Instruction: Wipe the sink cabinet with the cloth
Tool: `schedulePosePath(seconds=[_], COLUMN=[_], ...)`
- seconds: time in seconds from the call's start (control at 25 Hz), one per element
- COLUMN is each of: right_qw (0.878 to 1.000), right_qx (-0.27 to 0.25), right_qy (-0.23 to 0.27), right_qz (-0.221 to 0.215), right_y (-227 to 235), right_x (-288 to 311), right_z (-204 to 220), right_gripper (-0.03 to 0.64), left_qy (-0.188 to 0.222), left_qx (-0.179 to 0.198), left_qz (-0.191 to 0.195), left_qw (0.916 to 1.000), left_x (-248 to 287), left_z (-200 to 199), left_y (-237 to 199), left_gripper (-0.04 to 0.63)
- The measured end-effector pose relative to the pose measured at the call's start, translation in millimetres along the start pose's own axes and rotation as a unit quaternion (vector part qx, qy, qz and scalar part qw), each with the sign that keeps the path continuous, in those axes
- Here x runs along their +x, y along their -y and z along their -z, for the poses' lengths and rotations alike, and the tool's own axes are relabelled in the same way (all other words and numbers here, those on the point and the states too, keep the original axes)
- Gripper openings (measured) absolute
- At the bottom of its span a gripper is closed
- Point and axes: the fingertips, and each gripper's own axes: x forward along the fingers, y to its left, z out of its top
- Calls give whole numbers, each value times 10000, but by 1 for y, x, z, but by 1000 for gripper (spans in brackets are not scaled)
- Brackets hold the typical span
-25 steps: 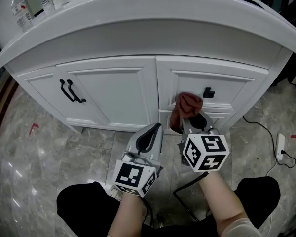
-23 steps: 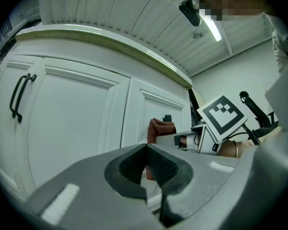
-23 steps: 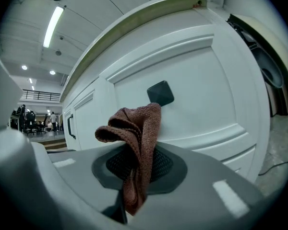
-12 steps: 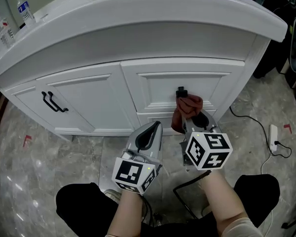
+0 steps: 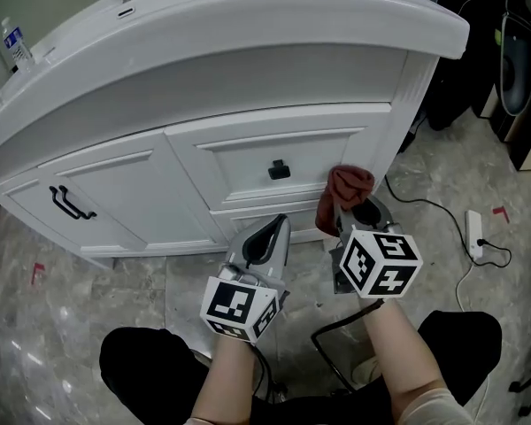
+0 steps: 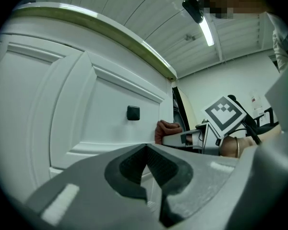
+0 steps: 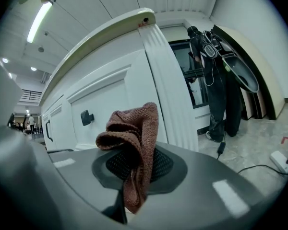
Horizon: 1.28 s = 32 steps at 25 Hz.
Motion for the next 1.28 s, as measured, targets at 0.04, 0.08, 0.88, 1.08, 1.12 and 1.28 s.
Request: schedulePosePath(seconds=[0.04, 0.08, 0.88, 1.08, 1.12, 1.28], right_qw=[10000, 9999, 9896, 9807, 9794, 9776], right_qx=[-33, -61, -334, -547, -574, -537], right_qy=[-15, -29, -452, -667, -707, -763], right_qz=[29, 81, -1327, -1752, -1803, -1886], right_y=[4, 8, -132, -177, -184, -199], right_x=[-2, -4, 30, 52, 55, 70], right_z=[0, 0, 103, 127, 132, 140], right_gripper=[85, 84, 80, 80, 80, 80], left_qy=[0, 3, -120, -187, -198, -190], left_qx=[-2, -6, -148, -111, -69, 35], left_qz=[41, 78, -1277, -1509, -1522, -1578], left_qw=[10000, 10000, 9916, 9883, 9881, 9873], left_x=[3, 6, -92, -110, -111, -114], left_z=[0, 0, 38, 42, 41, 36], left_y=[4, 8, -89, -112, -115, -129], left_gripper=[0, 0, 0, 0, 0, 0])
